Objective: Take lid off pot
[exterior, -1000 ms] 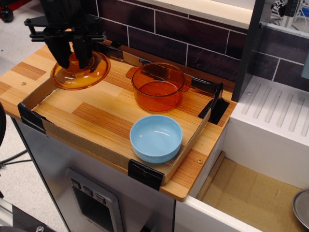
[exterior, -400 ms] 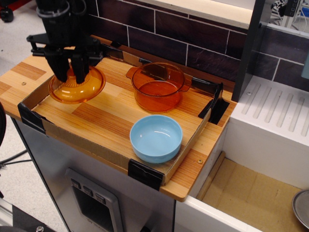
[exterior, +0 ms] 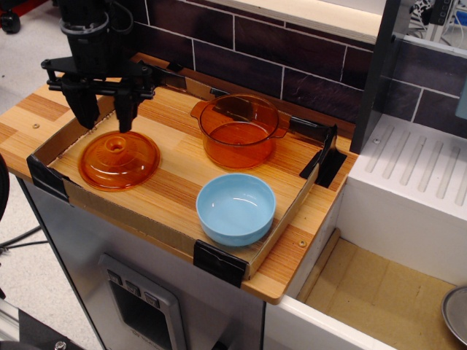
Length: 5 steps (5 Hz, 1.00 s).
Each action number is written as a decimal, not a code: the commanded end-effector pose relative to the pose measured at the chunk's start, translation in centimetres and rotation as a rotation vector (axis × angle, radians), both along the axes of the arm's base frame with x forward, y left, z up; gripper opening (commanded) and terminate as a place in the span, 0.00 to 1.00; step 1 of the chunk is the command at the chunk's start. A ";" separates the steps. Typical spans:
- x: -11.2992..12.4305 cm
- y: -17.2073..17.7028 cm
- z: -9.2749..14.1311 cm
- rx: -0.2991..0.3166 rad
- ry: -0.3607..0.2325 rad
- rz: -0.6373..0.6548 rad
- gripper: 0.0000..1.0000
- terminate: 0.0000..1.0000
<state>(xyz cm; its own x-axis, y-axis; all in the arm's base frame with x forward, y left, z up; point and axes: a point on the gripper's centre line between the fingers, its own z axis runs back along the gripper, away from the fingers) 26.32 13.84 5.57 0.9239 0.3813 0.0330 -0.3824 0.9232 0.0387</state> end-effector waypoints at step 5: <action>-0.6 -2.3 12.3 -0.021 -0.039 0.017 1.00 0.00</action>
